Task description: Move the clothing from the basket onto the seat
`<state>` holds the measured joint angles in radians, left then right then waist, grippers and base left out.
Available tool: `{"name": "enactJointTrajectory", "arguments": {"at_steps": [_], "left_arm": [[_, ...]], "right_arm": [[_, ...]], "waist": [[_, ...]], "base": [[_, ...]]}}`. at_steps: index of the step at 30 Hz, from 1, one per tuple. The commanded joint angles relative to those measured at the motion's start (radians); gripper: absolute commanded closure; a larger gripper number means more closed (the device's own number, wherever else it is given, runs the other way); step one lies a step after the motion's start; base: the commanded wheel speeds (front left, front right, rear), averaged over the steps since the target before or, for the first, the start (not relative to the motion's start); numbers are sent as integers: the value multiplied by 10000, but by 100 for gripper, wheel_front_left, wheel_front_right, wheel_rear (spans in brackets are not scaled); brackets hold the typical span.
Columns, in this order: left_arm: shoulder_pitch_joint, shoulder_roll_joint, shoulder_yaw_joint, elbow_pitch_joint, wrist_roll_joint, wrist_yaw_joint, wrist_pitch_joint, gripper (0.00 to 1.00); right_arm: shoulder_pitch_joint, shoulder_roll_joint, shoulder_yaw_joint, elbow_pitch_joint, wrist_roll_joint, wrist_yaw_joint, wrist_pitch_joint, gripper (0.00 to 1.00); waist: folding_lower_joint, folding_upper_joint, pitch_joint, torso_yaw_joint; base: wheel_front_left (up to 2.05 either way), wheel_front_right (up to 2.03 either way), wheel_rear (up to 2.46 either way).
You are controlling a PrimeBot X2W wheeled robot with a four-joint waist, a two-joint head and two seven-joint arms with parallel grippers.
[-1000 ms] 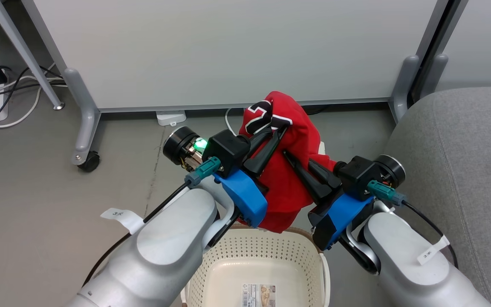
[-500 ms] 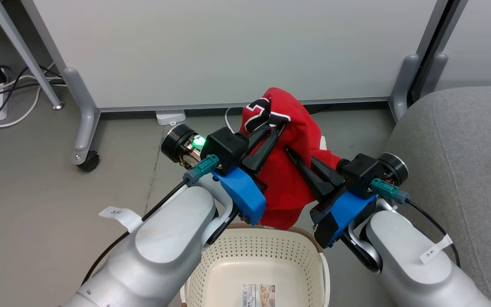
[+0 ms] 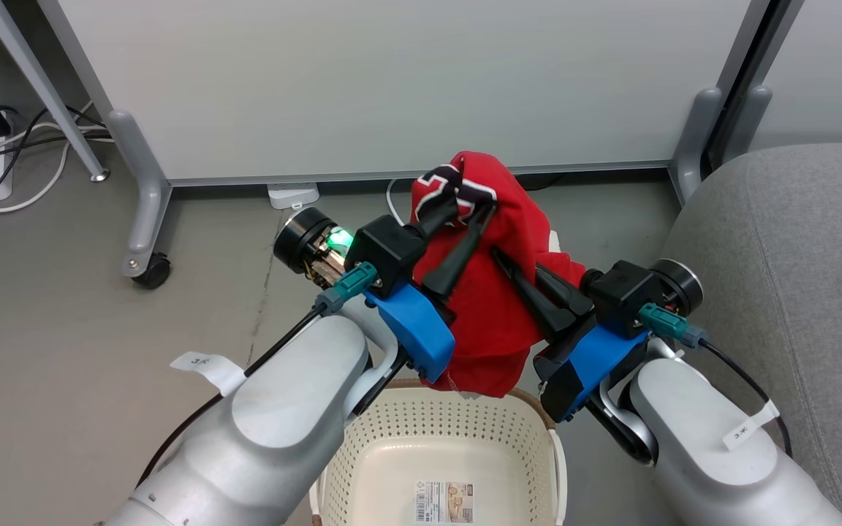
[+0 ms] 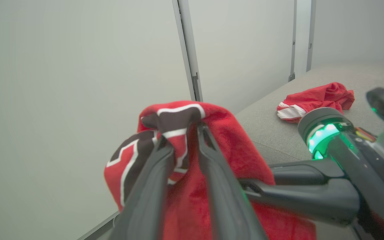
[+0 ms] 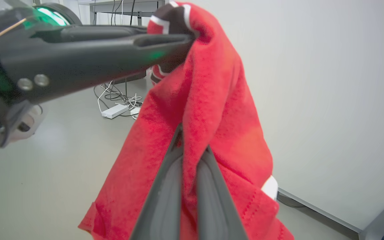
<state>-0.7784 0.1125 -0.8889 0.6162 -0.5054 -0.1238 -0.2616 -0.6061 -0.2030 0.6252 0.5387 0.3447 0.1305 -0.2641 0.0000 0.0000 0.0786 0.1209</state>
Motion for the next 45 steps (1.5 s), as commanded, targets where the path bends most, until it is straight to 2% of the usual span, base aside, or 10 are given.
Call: {"name": "enactJointTrajectory", "arguments": {"at_steps": [1,13,21,45], "left_arm": [[-88,-21,36,8,81,19,-50,0],[49,-14,270,18,312,4,-49,0],[152,39,501,-277,563,116,-47,0],[734,179,694,-960,1219,20,-41,0]], "right_arm": [[-111,-47,-29,-38,-41,5,-4,100],[-51,-70,-287,-163,-109,5,-4,100],[241,89,-1031,-342,-216,5,-5,100],[1559,144,-3783,-1825,-1034,5,-5,100]], "waist": [[0,0,14,3],[0,0,32,-2],[0,0,286,-299],[0,0,1208,-3213]], "base": [[0,0,0],[0,0,0],[0,0,0],[0,0,0]]}}
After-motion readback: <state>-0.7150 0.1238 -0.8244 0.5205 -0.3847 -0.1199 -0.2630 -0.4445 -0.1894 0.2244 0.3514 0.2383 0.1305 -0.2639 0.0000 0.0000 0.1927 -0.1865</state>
